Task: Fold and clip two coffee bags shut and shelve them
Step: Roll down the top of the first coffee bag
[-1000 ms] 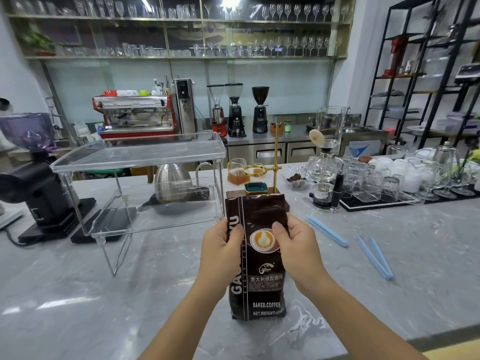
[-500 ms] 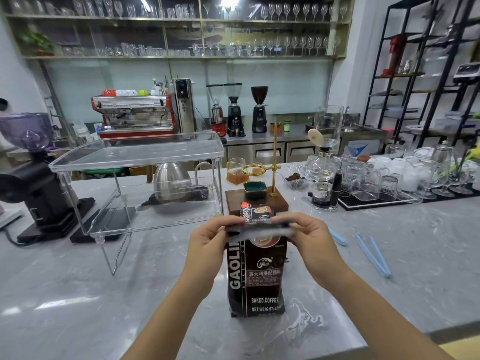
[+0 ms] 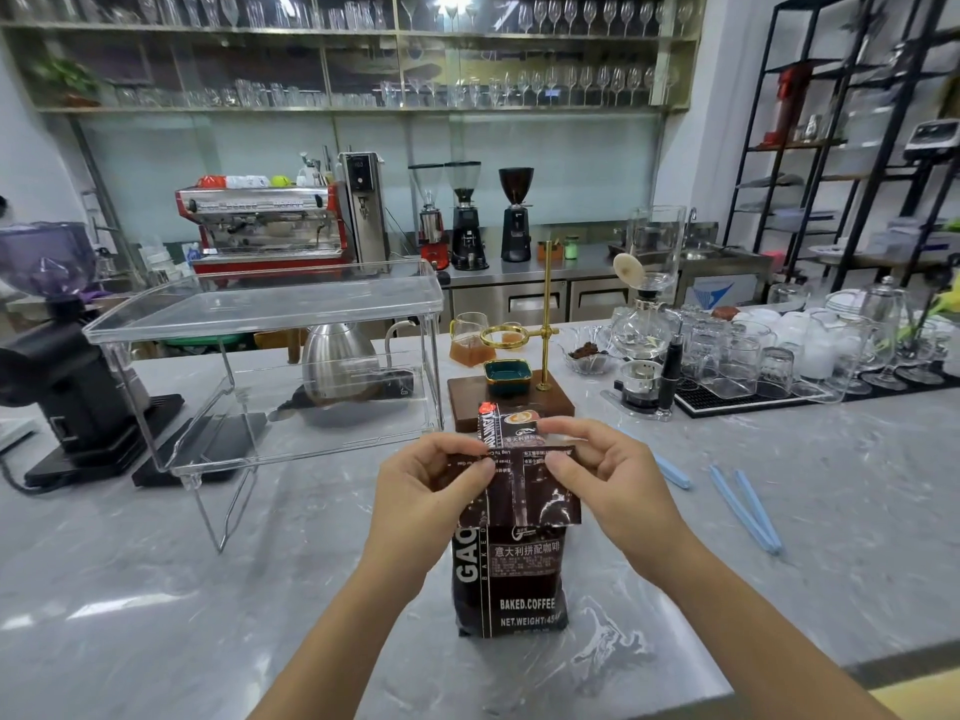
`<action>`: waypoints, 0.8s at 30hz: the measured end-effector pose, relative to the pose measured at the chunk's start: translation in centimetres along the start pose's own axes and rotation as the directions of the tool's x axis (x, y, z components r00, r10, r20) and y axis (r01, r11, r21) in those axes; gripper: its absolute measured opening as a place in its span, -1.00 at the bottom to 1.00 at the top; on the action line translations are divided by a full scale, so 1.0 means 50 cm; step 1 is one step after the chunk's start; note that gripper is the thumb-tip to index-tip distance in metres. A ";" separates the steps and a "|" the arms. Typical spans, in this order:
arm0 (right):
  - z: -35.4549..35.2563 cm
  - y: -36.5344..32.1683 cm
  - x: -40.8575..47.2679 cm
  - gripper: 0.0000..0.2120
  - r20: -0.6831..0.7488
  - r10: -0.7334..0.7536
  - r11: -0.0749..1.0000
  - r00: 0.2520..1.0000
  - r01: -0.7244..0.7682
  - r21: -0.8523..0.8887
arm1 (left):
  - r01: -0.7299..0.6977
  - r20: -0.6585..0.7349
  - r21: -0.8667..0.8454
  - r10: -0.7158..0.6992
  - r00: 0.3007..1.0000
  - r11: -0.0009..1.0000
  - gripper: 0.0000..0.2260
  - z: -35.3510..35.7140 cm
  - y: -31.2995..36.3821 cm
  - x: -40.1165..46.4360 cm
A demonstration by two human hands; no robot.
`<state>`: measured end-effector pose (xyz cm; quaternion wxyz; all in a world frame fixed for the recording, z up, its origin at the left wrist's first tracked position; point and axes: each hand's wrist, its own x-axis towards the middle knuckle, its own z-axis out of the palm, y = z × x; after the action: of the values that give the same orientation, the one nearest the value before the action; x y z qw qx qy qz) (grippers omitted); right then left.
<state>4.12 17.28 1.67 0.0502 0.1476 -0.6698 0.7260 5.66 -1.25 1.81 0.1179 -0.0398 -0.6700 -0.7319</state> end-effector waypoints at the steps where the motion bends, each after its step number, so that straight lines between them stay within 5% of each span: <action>1: 0.000 -0.003 0.000 -0.77 -0.004 0.015 1.000 1.000 -0.015 -0.009 | 0.005 0.005 0.003 -0.005 1.000 1.000 -0.84 -0.001 0.001 -0.001; 8: 0.026 -0.019 0.005 -0.94 -0.027 0.081 0.993 0.996 -0.083 -0.079 | 0.059 0.011 -0.083 -0.058 0.998 0.995 -0.80 0.017 0.007 -0.008; 17: 0.050 -0.010 -0.002 -0.88 -0.104 0.035 0.997 0.994 -0.043 -0.069 | 0.052 -0.081 -0.114 -0.061 0.995 0.992 -0.93 0.044 -0.007 -0.022; 24: 0.050 0.005 -0.004 -0.91 -0.152 0.101 0.987 0.983 -0.079 0.141 | 0.060 -0.169 -0.189 -0.093 0.981 0.980 -0.90 0.059 -0.014 -0.026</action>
<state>4.60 14.82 1.50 0.0604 0.0618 -0.6191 0.7806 6.48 1.90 1.14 0.1444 0.0407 -0.5876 -0.7951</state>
